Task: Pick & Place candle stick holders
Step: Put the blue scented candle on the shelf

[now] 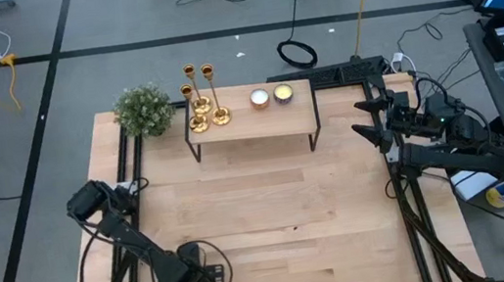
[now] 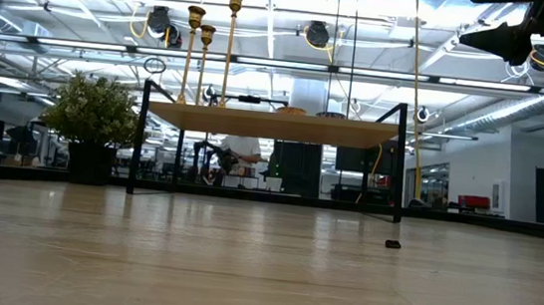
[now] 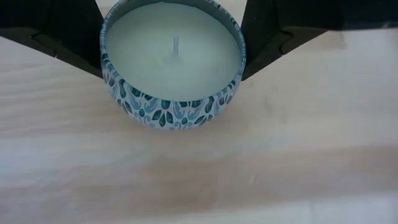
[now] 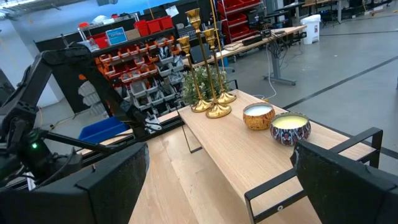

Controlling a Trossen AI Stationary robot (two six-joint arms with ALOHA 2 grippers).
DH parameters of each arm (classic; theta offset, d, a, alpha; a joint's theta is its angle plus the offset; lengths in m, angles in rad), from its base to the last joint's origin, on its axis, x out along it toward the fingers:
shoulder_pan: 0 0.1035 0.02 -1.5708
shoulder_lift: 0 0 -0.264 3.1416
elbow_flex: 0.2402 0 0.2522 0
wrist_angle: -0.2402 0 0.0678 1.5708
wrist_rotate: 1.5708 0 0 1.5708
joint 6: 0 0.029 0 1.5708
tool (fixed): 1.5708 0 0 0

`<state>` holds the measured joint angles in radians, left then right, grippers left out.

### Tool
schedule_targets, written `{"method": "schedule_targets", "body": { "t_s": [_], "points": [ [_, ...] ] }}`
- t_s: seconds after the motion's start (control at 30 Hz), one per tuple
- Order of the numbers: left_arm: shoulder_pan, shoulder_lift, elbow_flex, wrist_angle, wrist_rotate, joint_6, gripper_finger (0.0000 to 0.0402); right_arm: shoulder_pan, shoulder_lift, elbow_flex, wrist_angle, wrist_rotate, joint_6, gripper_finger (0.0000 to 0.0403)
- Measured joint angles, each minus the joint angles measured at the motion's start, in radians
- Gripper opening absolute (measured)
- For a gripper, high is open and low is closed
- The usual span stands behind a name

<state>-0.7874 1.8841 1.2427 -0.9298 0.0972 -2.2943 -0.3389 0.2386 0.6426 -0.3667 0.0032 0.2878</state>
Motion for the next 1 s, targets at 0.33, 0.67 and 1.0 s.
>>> {"method": "schedule_targets", "body": {
  "t_s": [0.33, 0.67, 1.0],
  "points": [
    [0.145, -0.073, 0.001, -0.001, -0.086, 0.309, 0.0291, 0.0, 0.0, 0.0, 0.0, 0.0, 0.0, 0.038],
    [0.327, -0.117, 0.048, 0.007, -0.176, 0.709, 0.029, 0.0, 0.0, 0.0, 0.0, 0.0, 0.0, 0.038],
    [0.514, -0.118, 0.238, 0.006, -0.314, 1.105, 0.029, 0.0, 0.0, 0.0, -0.002, 0.0, -0.016, 0.038]
  ]
}}
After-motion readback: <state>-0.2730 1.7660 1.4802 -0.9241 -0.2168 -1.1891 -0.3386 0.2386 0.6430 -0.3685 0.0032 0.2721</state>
